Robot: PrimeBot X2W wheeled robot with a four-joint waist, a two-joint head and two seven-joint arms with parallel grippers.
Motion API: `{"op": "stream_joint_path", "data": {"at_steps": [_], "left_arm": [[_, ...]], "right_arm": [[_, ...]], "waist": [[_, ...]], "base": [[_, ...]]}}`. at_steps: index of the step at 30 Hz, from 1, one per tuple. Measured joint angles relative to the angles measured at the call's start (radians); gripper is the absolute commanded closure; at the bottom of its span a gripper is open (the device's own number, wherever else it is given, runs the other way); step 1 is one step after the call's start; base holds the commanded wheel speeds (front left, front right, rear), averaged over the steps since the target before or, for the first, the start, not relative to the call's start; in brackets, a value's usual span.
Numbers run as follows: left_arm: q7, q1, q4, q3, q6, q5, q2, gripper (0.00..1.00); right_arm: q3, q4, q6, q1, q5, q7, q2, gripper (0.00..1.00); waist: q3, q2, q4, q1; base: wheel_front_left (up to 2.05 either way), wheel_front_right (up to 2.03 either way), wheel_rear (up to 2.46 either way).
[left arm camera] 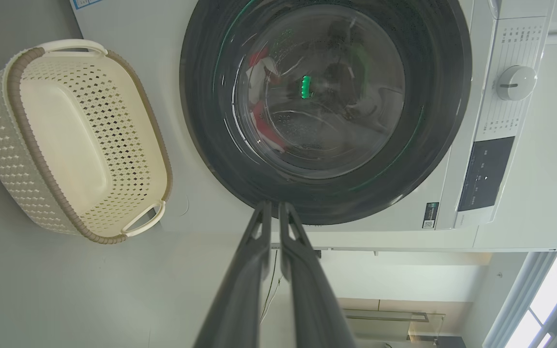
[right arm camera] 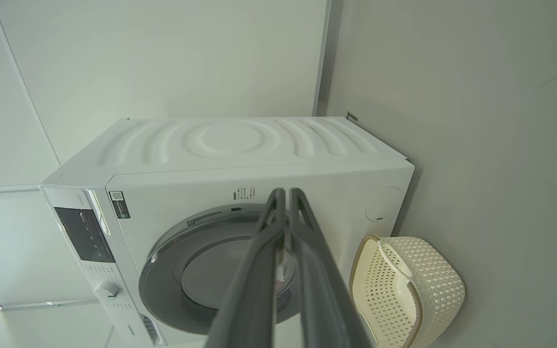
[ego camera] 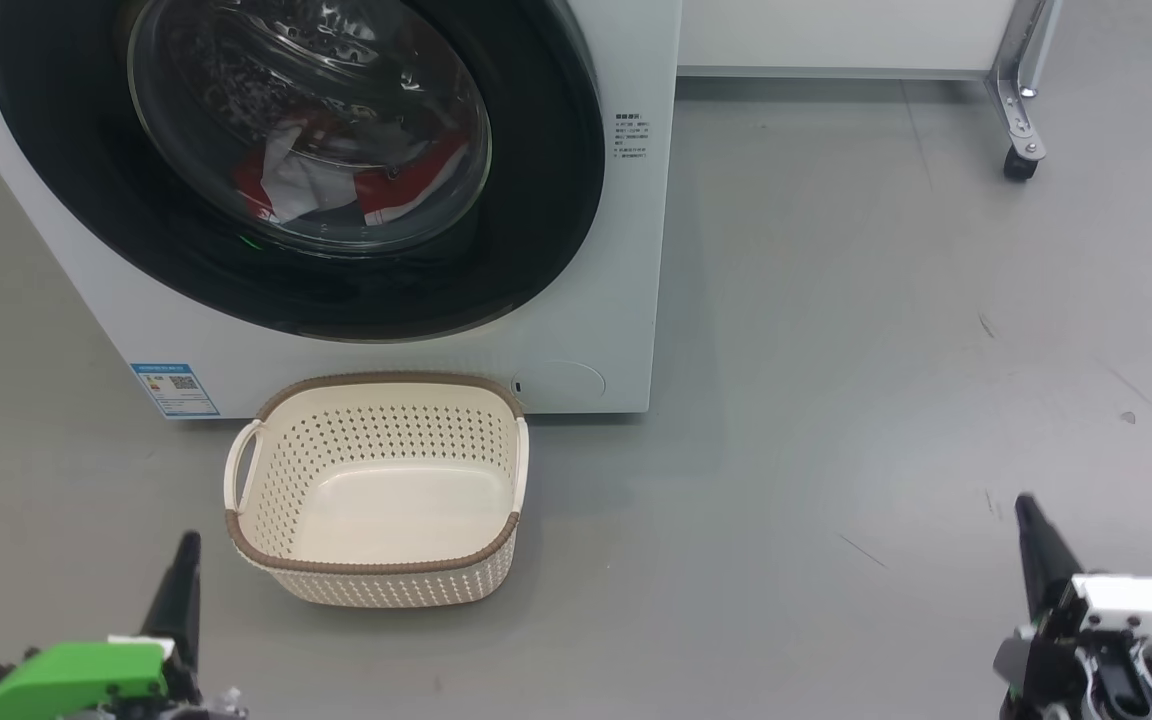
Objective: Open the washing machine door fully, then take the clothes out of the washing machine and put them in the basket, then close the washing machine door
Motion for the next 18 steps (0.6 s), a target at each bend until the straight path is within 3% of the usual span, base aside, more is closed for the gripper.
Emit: {"op": "stream_joint_path", "data": {"at_steps": [18], "left_arm": [[-0.046, 0.032, 0.018, -0.020, 0.000, 0.026, -0.021, 0.00]], "right_arm": [[0.012, 0.018, 0.000, 0.046, -0.059, -0.041, 0.020, 0.00]], "waist": [[0.001, 0.0000, -0.003, 0.0000]], "base": [[0.00, 0.00, 0.00]]}}
